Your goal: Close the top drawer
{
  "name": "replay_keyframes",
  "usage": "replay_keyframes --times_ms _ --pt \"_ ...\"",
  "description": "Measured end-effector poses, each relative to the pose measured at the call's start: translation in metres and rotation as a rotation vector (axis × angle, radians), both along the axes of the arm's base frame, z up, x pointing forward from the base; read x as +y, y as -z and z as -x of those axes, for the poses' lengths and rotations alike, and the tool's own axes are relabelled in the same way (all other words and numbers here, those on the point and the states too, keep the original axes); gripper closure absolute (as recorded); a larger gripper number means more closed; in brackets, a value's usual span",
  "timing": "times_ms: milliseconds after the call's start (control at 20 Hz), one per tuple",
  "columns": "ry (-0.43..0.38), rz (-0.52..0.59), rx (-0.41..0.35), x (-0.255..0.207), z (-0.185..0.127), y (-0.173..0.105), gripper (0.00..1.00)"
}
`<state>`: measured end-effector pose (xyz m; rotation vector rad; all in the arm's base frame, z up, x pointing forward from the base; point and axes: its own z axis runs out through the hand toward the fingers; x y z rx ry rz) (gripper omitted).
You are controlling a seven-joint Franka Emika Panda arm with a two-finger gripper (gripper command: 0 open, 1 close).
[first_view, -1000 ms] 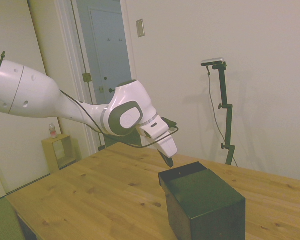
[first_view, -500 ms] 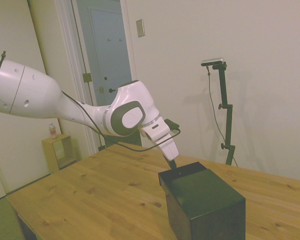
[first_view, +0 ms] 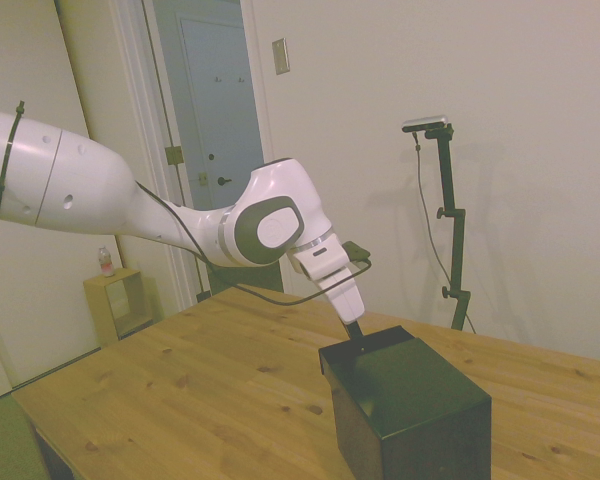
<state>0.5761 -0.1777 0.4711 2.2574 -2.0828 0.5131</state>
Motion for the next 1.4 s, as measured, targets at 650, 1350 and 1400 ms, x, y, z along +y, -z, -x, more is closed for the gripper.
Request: replay_keyframes --times_ms 650,1350,1400 --pt "0.102 -0.002 0.168 -0.009 0.012 0.008 1.0" --pt "0.17 -0.005 0.275 -0.006 0.024 0.003 1.0" --pt "0.177 -0.006 0.281 -0.006 0.025 0.003 1.0"
